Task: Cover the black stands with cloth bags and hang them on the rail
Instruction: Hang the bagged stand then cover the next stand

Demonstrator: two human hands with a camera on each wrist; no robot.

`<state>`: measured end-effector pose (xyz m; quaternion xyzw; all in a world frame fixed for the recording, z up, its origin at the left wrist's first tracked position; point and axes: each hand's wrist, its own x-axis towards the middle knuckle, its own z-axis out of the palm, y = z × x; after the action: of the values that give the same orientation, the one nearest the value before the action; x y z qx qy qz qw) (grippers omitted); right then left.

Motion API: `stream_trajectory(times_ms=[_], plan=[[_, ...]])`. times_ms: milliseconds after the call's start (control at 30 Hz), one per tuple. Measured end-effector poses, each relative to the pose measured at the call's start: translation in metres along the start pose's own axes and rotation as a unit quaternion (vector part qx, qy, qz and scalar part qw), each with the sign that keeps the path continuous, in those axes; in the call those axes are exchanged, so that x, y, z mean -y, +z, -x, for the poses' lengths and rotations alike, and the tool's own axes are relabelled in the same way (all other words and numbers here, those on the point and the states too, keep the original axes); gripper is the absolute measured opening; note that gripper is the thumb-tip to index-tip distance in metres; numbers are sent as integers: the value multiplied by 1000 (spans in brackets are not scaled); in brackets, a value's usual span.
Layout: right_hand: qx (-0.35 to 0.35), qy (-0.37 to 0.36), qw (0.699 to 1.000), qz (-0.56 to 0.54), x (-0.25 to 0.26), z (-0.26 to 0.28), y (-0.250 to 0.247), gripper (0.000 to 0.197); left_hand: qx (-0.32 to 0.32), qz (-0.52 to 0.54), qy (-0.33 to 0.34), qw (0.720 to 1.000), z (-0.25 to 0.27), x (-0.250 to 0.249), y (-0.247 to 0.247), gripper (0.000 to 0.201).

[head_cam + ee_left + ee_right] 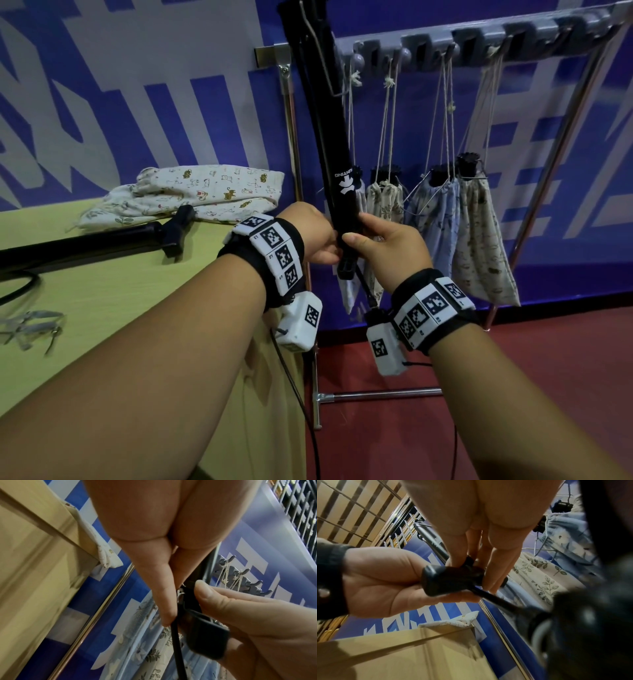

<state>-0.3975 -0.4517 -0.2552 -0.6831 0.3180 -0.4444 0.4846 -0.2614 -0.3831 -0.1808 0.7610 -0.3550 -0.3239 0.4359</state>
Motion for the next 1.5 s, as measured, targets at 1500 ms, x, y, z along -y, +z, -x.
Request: stream_trajectory(times_ms=[1500], plan=[[238, 88, 959, 128, -10, 17, 30, 15, 85, -236, -120, 960, 19, 10, -9, 11]])
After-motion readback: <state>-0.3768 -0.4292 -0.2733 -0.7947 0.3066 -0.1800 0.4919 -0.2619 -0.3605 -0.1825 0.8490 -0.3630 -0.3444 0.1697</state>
